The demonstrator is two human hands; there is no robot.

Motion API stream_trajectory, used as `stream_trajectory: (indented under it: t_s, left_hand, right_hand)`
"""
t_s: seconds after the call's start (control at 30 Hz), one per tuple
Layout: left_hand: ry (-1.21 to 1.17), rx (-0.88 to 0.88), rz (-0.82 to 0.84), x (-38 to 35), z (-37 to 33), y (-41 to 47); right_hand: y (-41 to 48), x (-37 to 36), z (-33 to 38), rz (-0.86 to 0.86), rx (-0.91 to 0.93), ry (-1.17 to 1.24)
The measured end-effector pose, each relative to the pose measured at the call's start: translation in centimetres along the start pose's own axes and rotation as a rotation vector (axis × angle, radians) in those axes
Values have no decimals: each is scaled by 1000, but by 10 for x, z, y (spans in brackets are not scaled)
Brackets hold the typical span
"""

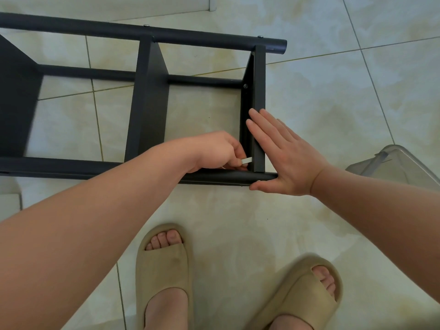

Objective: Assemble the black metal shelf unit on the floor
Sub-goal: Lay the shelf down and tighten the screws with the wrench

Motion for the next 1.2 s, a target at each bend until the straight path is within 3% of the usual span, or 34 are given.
stream_trajectory:
  t_s: [0.6,0.7,0.83,1.03,1.2]
  left_hand:
    - [92,38,-1,-1,4,4]
    - [242,80,-127,13,10,2]
    - [183,71,-298,46,9,-11]
    - [263,-123,-537,104,-55,-32]
    - [555,-192,-750,157,-112,-21]
  right_hand:
    - [0,-1,1,37,-8,25]
    - [-1,-2,0,116,-41,43]
    - [0,4,-4,233,-111,177]
    - [19,62,-45,58,-307,230]
    - [63,86,-103,62,-428,219]
Point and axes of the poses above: each hand's wrist, its own y-axis towards the middle knuckle, its own x-axis out of the back of the hand, z = x × y, the point moved 10 cm from there along y, towards the middle knuckle, and after that the axes turned 9 degrees about x, right-handed, at the moved point
